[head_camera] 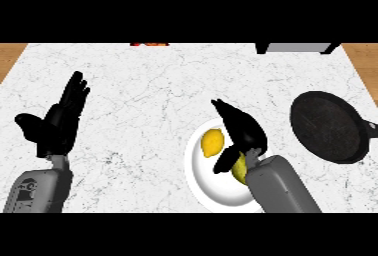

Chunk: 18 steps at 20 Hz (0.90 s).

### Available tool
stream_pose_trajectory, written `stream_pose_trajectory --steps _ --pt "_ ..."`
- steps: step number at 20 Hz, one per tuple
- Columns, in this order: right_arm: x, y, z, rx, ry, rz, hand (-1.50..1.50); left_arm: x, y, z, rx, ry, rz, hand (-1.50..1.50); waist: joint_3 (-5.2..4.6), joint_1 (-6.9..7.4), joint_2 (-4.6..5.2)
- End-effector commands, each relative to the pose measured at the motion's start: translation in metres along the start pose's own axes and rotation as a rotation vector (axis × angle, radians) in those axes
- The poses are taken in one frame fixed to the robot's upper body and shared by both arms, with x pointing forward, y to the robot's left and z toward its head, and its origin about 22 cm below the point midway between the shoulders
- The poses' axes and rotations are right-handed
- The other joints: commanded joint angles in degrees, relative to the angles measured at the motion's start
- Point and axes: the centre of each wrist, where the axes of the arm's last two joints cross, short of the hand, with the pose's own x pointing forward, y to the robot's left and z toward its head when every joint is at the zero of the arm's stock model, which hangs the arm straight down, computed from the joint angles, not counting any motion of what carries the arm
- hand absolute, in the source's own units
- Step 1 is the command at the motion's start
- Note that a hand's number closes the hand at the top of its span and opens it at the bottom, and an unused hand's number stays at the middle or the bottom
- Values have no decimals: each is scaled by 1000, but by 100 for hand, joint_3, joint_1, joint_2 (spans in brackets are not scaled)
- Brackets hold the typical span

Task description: Pick the lemon from the plate and place it in the pan

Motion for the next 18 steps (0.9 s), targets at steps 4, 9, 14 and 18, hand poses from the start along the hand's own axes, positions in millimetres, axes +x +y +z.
stream_pose_trajectory --steps 4,9,14,18 --pt "2 2 -14 46 34 44 -150 -1 9 -9 1 4 1 0 -1 -3 2" --pt "-11 14 -20 73 35 39 -150 -14 5 8 -6 5 -3 0 0 -1 -1" --pt "-15 21 -21 123 -18 38 150 14 2 -17 6 5 11 0 0 -19 -1" --pt "-6 33 -31 94 -105 111 150 7 -2 -5 -5 14 -19 0 1 9 2"
